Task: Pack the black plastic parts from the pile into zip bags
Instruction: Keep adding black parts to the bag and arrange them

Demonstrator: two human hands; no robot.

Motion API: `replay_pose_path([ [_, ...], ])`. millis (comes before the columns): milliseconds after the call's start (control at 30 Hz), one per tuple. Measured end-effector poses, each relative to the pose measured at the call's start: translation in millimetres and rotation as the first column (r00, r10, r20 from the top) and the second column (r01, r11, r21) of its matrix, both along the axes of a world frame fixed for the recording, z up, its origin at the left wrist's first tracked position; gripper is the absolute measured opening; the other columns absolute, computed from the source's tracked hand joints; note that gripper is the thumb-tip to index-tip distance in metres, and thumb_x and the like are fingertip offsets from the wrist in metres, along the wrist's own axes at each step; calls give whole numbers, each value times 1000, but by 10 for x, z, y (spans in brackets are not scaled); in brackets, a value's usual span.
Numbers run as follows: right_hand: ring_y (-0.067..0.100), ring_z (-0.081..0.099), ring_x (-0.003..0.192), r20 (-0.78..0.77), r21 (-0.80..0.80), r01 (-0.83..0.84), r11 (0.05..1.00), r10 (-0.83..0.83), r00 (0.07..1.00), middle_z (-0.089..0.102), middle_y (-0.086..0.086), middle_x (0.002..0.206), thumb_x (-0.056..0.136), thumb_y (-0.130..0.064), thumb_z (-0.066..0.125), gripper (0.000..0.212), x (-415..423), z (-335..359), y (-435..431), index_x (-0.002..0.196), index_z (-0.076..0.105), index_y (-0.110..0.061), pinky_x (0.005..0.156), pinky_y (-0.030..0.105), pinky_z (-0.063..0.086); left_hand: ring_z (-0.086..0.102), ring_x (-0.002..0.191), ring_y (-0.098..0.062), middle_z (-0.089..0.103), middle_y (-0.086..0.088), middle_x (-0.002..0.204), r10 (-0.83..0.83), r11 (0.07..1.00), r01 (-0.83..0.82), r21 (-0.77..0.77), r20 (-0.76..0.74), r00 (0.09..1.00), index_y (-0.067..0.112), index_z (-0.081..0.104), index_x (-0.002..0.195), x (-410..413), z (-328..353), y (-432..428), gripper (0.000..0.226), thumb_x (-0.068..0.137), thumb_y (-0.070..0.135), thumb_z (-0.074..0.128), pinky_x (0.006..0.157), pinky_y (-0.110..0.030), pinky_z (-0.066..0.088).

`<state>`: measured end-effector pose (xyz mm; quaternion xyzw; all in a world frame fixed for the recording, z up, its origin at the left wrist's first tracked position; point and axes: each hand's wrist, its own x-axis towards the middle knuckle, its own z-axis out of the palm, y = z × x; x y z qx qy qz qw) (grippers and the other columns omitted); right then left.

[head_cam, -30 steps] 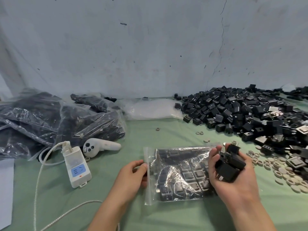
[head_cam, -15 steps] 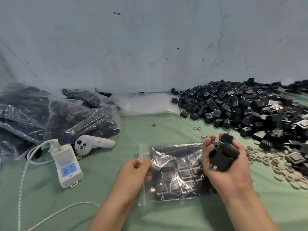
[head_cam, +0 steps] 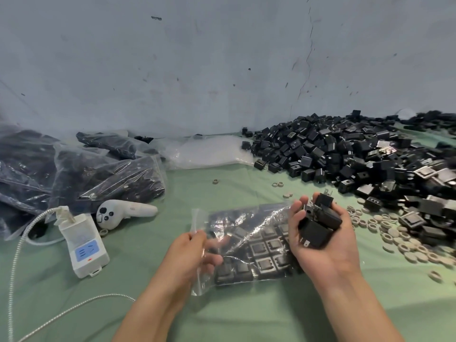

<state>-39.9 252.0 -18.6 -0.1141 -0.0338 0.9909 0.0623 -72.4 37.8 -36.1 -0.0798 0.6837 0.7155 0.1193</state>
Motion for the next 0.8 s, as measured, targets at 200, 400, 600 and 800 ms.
replay_pose_path([
  [200,14,62,86,3,42,-53,998,53,999,66,0,103,84,-30,62,21,55,-15,20,101,70,-20,51,18,51,60,45,-15,77,-13,93,27,988,-42,151,105,994,2,51,105,1,88,2,14,103,12,42,40,-21,48],
  [400,14,63,74,45,85,-73,994,70,997,66,2,95,82,-29,65,21,85,4,18,96,69,-14,47,17,50,69,73,-25,67,-7,91,335,933,-348,-92,-125,934,7,54,109,17,7,-52,13,101,14,47,67,-38,57],
  [600,12,60,66,121,231,-145,962,119,985,63,3,82,87,-36,67,28,65,53,-60,95,61,-10,39,17,45,61,68,0,65,24,83,243,895,-416,-164,-601,761,37,54,99,321,227,206,10,98,28,51,57,-10,45],
  [800,19,63,63,105,746,-79,661,0,995,66,7,77,90,-32,67,17,43,48,-361,95,69,-15,49,30,51,66,85,-2,63,25,100,-103,978,-14,-208,-536,838,51,52,110,563,133,672,19,92,54,56,70,-14,51],
])
